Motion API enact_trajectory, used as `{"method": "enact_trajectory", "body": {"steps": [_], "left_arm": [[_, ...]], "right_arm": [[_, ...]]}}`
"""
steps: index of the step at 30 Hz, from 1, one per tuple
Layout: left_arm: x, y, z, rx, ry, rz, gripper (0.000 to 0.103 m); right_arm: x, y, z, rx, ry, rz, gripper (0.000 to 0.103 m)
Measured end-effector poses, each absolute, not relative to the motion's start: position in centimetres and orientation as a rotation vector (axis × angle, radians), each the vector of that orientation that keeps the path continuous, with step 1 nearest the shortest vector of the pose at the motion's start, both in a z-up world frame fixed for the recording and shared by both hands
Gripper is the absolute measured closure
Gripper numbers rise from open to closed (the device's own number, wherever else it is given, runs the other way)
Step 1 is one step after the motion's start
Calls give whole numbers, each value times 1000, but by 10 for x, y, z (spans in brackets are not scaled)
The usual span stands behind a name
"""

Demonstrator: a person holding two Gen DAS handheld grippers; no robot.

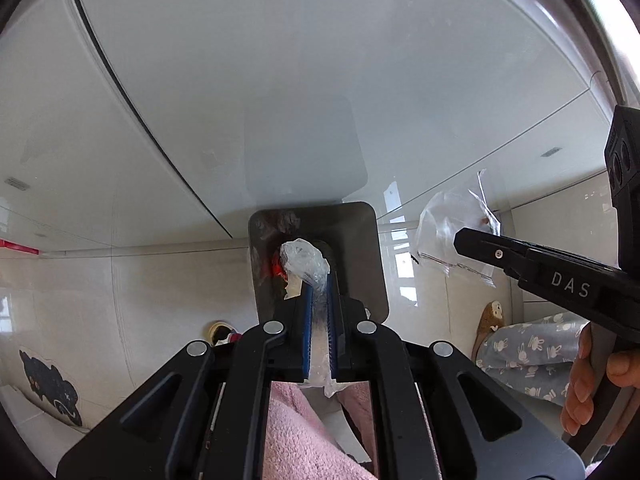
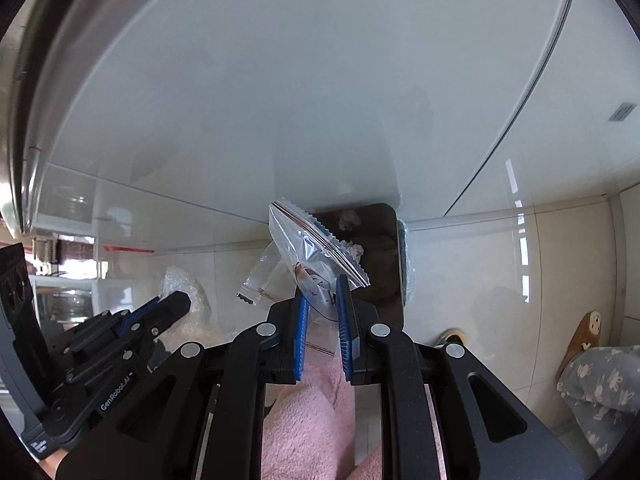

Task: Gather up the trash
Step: 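Lower both bags over the bin and open both grippers to release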

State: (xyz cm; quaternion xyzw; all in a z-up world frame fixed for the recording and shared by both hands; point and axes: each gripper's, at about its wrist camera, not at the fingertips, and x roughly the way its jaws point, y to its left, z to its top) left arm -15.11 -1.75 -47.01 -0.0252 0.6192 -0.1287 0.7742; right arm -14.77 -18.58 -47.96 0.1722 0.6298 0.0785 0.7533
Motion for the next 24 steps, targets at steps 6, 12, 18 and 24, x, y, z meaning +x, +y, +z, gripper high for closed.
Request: {"method": "enact_trajectory", "body": {"steps": [6,12,18,24], "left_arm": [[-146,-21,-512,-56,1395,-315,98],[-140,-25,-535,-54,1431,-332,97],[-136,-28,-534,-59,1432,-321,88],[-138,-36,-528,-17,1402,-301,54]], "right_arm": [[-138,-180,-516,385,1410,158,88],[-136,-175,-533,393,1437,139,88],[-131,-177,-537,421,1450,139,84],[-127,-182,-535,457,1430,141,38]]}}
